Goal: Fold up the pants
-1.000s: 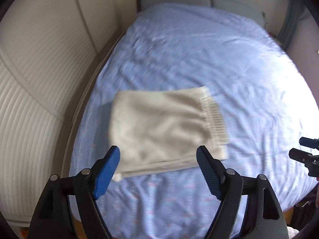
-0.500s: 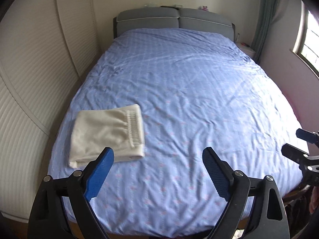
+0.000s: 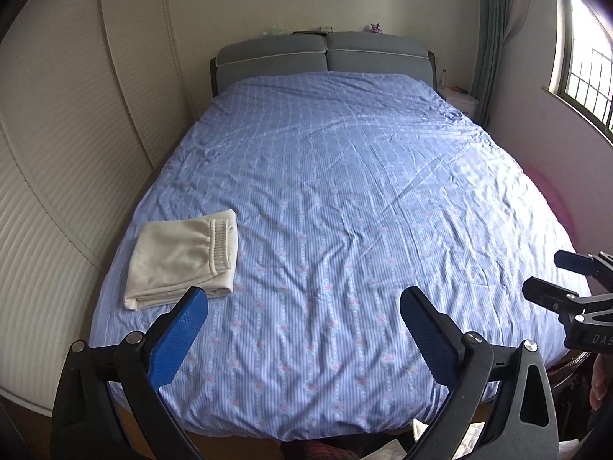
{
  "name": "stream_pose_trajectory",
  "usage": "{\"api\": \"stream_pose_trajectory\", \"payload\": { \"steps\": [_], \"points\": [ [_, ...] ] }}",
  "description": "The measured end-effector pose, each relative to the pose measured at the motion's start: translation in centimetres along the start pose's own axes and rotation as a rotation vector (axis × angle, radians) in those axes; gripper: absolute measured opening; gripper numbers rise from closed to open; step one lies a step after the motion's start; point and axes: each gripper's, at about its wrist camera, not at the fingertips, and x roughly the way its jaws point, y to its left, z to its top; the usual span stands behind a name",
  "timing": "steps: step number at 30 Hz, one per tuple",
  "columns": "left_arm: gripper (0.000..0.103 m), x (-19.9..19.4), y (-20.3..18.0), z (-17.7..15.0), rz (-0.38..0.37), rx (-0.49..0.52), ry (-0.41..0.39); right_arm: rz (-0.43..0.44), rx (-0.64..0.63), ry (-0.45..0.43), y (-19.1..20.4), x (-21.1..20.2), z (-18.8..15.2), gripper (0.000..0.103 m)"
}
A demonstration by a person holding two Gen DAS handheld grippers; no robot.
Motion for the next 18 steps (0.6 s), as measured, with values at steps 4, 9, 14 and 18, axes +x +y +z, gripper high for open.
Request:
{"api": "stream_pose_trajectory", "payload": {
  "steps": [4, 9, 14, 18],
  "points": [
    [0.102, -0.9, -1.6, -0.1, 0.004, 0.004, -0.01, 0.012, 0.001, -0.009, -1.1, -0.7, -0.5, 0.089],
    [0.102, -1.9, -2.9, 0.1, 0.015, -0.001, -0.032, 0.027, 0.005, -0.03, -2.2, -1.7, -0.9, 0.089],
    [0.102, -2.6, -3.8, 0.4, 0.003, 0.004, -0.043, 0.041, 0.033, -0.044, -3.3, -2.5, -1.1, 0.089],
    [0.102, -3.1, -4.3, 0.6, -0.011, 0.011, -0.056, 0.042, 0.049, -0.06, -4.0, -3.2, -1.1, 0.089]
  ]
}}
